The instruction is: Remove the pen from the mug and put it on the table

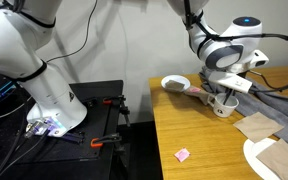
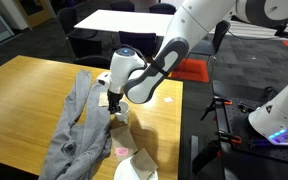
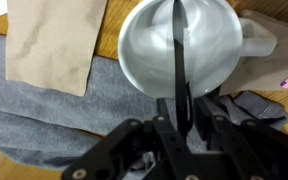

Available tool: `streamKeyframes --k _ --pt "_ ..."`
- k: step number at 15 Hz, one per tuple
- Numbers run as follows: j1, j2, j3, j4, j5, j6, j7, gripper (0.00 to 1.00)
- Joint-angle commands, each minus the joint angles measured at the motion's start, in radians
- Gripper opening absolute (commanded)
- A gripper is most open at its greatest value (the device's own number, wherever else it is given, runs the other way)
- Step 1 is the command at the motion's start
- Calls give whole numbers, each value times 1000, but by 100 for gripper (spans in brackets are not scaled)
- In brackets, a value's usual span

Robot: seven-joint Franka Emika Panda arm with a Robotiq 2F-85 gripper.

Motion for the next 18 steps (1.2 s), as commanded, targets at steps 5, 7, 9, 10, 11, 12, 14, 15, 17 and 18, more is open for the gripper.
streamKeyframes --k 5,7,9,10,11,12,14,15,17,18 --pt "14 -55 -7 -59 -36 73 57 4" --pt "26 -97 -18 -106 -46 111 88 4" --pt "32 -154 -26 -165 -58 140 135 4" --pt "38 -190 -36 -200 -65 148 168 4" --pt "29 -222 -27 -230 -72 153 184 4" --pt "35 -264 -35 -270 -77 161 212 4" --pt "45 -338 -50 -331 -83 157 249 4" --pt "56 -381 -64 -368 -87 158 268 4" --pt "68 -457 -79 -428 -93 137 286 4" --pt "63 -490 -74 -452 -93 117 282 4"
